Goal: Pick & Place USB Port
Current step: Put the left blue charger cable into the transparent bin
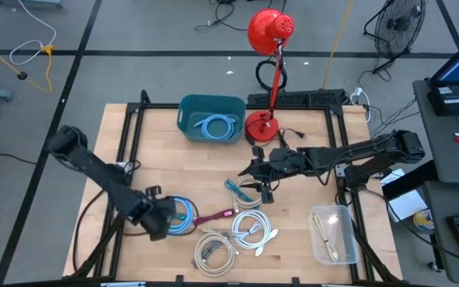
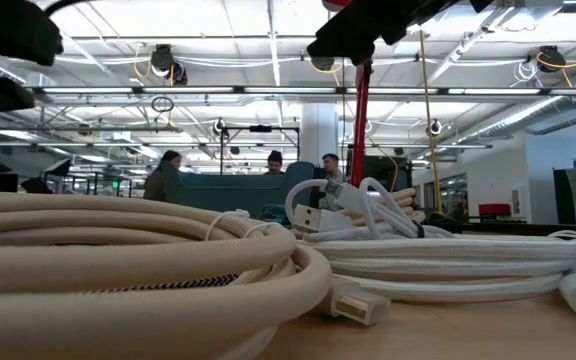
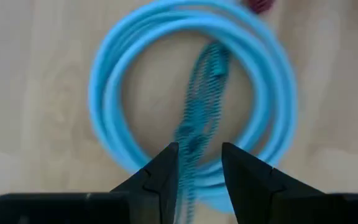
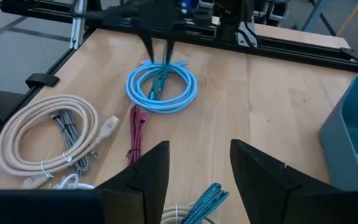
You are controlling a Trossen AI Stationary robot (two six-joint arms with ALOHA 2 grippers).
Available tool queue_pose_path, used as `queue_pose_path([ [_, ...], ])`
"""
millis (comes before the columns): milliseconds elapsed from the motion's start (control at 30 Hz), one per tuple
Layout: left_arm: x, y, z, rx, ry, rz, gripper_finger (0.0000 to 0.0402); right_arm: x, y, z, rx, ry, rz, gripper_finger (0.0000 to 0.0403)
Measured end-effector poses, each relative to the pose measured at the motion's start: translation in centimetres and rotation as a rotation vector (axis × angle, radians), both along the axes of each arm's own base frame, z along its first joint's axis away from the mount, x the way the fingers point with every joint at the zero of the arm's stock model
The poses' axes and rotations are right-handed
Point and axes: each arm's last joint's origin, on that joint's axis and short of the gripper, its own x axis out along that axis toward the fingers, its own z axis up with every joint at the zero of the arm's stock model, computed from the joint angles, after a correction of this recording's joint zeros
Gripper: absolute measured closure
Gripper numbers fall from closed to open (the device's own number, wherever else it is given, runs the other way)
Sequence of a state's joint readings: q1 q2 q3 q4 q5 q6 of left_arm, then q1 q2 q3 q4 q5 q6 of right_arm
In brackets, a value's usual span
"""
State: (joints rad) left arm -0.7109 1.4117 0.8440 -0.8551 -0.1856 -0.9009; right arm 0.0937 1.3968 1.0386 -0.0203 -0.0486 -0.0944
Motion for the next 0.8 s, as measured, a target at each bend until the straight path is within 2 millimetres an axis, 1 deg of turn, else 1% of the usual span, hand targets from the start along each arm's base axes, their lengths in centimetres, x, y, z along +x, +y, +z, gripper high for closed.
queue_pose_path([
  [200, -0.5, -1.4, 0.0, 0.05, -0.128, 0.007, 0.0275, 0.0, 0.0, -0.1, -0.001, 0.01, 0.0, 0.0243],
  [467, -1.2, -1.8, -0.1, 0.12, -0.195, 0.013, 0.0275, -0.1, 0.0, -0.1, -0.001, 0.013, 0.0, 0.0243],
  [567, -1.5, -1.4, -0.9, 0.125, -0.166, 0.03, 0.0275, -0.1, 0.0, -0.2, -0.001, 0.021, 0.0, 0.0243],
  [700, -2.2, -0.5, -2.7, 0.103, -0.103, 0.067, 0.0275, -0.1, 0.0, -0.2, -0.002, 0.022, 0.0, 0.0243],
  [800, -2.6, -0.2, -3.7, 0.086, -0.096, 0.074, 0.0275, -0.1, 0.0, -0.2, -0.002, 0.023, 0.0, 0.0243],
])
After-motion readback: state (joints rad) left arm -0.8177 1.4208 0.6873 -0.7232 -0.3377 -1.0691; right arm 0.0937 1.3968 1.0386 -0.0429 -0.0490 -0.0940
